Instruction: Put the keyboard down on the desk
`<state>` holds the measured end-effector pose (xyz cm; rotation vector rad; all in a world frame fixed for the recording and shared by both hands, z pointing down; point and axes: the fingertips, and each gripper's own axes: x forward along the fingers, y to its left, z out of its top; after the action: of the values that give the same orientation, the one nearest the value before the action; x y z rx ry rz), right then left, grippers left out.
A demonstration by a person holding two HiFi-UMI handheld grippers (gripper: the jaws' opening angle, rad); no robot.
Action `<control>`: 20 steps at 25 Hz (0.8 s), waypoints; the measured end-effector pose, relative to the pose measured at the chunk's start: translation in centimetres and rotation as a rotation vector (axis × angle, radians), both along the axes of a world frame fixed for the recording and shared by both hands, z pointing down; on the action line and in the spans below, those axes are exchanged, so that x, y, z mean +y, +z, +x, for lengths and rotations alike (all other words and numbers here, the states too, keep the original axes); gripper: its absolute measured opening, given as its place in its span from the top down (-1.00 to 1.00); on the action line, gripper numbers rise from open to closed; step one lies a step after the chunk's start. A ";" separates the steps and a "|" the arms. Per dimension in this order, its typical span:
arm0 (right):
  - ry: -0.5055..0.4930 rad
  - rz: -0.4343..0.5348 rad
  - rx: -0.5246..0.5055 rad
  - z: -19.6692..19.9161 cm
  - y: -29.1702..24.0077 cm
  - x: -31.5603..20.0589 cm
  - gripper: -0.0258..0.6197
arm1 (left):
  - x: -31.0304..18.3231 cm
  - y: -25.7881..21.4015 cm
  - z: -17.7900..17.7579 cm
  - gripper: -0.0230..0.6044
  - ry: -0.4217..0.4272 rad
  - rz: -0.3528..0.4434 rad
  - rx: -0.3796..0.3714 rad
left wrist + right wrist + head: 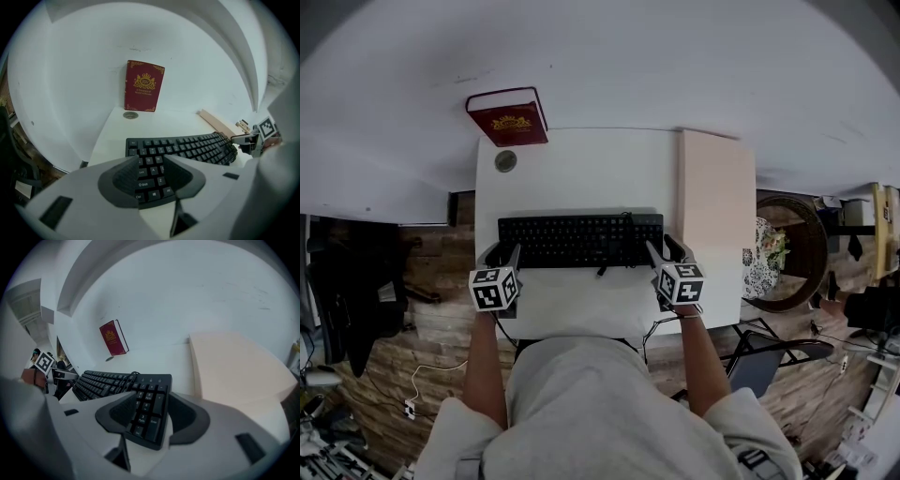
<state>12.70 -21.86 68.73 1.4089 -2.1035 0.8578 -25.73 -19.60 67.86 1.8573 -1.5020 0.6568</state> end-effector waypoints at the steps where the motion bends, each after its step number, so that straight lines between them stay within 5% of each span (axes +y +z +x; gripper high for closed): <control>1: 0.000 0.007 0.002 0.1 -0.2 0.0 0.26 | 0.2 -0.2 0.2 0.40 -0.001 0.006 -0.003; 9: -0.055 0.032 0.000 -0.2 -1.6 1.9 0.65 | 1.5 -1.7 2.4 0.76 -0.001 0.047 0.014; 20: -0.137 0.028 -0.020 -1.1 -2.3 5.2 0.91 | 4.0 -2.4 7.2 0.89 0.060 0.060 0.052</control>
<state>11.58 -16.71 66.47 1.2578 -2.2058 0.7942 -18.53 -15.57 65.45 1.9564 -1.4520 0.5919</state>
